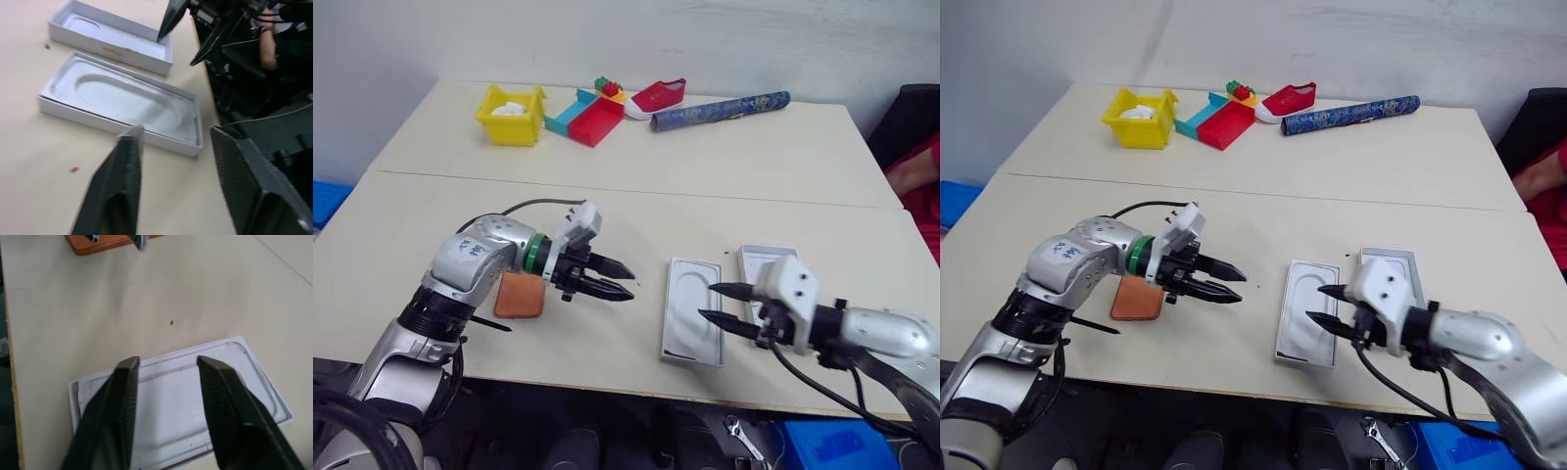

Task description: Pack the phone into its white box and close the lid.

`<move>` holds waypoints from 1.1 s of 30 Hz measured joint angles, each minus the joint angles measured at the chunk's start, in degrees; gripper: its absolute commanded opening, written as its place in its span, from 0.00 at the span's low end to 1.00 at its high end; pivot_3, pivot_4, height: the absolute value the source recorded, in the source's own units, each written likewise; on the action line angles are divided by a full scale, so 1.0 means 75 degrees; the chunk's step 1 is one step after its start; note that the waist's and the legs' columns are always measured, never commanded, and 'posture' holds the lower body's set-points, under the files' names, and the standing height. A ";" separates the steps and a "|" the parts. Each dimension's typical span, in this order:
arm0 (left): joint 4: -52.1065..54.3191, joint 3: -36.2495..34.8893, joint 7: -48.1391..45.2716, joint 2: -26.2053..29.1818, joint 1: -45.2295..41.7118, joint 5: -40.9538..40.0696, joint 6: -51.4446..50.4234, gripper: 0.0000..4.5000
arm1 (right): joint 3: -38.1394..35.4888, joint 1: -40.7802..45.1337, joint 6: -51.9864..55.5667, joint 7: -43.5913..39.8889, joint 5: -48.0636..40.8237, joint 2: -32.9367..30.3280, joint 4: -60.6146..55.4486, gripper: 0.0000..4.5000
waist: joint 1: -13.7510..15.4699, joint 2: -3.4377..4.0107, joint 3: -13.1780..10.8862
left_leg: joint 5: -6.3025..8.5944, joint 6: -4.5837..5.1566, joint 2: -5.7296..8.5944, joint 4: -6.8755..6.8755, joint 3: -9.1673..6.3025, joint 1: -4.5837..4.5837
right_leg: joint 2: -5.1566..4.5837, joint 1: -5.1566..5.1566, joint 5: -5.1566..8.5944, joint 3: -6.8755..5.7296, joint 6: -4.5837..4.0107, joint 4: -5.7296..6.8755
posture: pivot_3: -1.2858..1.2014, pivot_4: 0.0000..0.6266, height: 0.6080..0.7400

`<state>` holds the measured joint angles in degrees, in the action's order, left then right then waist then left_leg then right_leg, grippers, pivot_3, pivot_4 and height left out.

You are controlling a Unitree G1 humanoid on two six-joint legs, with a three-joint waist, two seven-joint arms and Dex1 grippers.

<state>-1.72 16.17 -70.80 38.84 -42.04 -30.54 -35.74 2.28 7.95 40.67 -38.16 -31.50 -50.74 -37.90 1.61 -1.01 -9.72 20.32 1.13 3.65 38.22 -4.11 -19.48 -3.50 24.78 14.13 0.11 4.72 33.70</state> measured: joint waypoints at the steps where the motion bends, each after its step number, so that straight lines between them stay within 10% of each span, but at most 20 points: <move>1: 0.0057 -0.0078 0.0030 -0.0016 0.0049 0.0047 0.0097 0.14 | 0.0352 0.0229 0.0059 0.0000 0.0208 0.0053 0.0215 0.08 | -0.0003 0.0000 0.0000 | 0.0001 0.0002 -0.0001 0.0000 0.0000 -0.0004 | 0.0000 0.0003 -0.0001 -0.0002 0.0001 -0.0006 | 0.52 0.24 1.00; 3: 0.0151 -0.0281 0.0148 -0.0068 0.0126 0.0074 0.0185 0.01 | 0.1018 0.0647 0.0069 -0.0019 0.0703 0.0173 0.0669 0.00 | -0.0013 0.0000 0.0000 | 0.0002 0.0005 0.0000 0.0001 0.0001 -0.0017 | 0.0002 0.0018 -0.0001 -0.0001 0.0002 0.0001 | 0.52 0.24 1.00; 14: 0.0573 -0.0604 0.0588 -0.0165 0.0615 0.0313 0.0197 0.01 | 0.2573 0.1715 -0.0652 -0.0658 0.2725 0.0312 0.2080 0.00 | -0.0015 -0.0001 0.0004 | 0.0010 0.0023 0.0011 0.0109 0.0005 -0.0109 | 0.0001 0.0087 -0.0014 0.0000 0.0024 0.0035 | 0.52 0.24 1.00; 25: 0.0802 -0.0952 0.0844 0.0130 0.1029 0.0250 -0.0543 0.01 | 0.1094 0.1548 0.0143 -0.0916 0.1540 0.1033 0.1310 0.00 | -0.0035 0.0005 0.0000 | 0.0010 0.0023 0.0006 0.0110 0.0005 -0.0110 | 0.0004 0.0094 -0.0016 0.0004 0.0025 0.0052 | 0.52 0.24 1.00; 33: 0.0370 -0.2923 0.0802 0.1270 0.1525 -0.1579 -0.3422 0.50 | 0.0810 0.1909 0.0471 -0.1399 0.0918 0.0900 0.0973 0.00 | -0.0062 0.0008 -0.0003 | 0.0013 0.0029 0.0008 0.0110 0.0006 -0.0105 | 0.0003 0.0094 -0.0015 0.0005 0.0024 0.0059 | 0.52 0.24 1.00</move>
<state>1.06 -5.75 -64.78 48.37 -30.60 -42.38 -61.40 8.36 22.27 44.21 -48.65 -24.61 -43.99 -30.60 1.15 -0.95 -9.74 20.42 1.35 3.71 39.05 -4.06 -20.27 -3.47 25.48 14.01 0.15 4.90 34.14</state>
